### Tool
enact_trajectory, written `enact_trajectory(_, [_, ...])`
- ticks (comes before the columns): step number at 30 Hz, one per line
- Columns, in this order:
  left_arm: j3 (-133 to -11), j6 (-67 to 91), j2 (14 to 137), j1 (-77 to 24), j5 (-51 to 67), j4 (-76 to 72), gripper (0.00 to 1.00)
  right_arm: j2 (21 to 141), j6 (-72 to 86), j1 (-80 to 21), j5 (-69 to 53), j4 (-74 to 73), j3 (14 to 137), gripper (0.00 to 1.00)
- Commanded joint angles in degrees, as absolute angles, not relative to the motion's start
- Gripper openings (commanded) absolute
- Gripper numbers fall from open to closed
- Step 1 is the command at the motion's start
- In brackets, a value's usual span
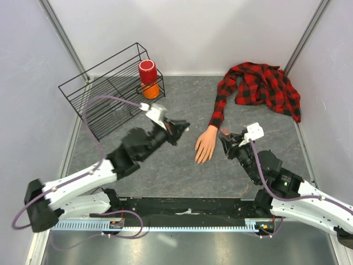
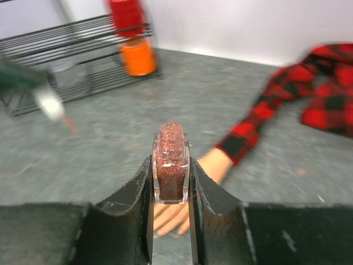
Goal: Paint the nails
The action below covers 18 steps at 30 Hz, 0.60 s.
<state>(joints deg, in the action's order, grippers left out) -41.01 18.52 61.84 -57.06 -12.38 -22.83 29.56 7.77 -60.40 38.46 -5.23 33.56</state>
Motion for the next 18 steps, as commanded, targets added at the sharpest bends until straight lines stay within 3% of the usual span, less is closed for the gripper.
enact_trajectory(1, [-52.1,18.5,53.0,-54.3,-1.4,-0.5,0.02,35.5,4.5,-60.4,17.6,-6.7,42.4,0.0])
enact_trajectory(8, [-60.4,20.7,44.2,-54.2,5.9,10.5,0.02,46.6,2.2,-60.3,-6.8,-10.8,50.7,0.0])
enact_trajectory(18, [-61.8,24.9,44.3,-54.2,13.4,5.7,0.02,51.3,4.5,-60.3,-18.2,-5.0,54.8,0.0])
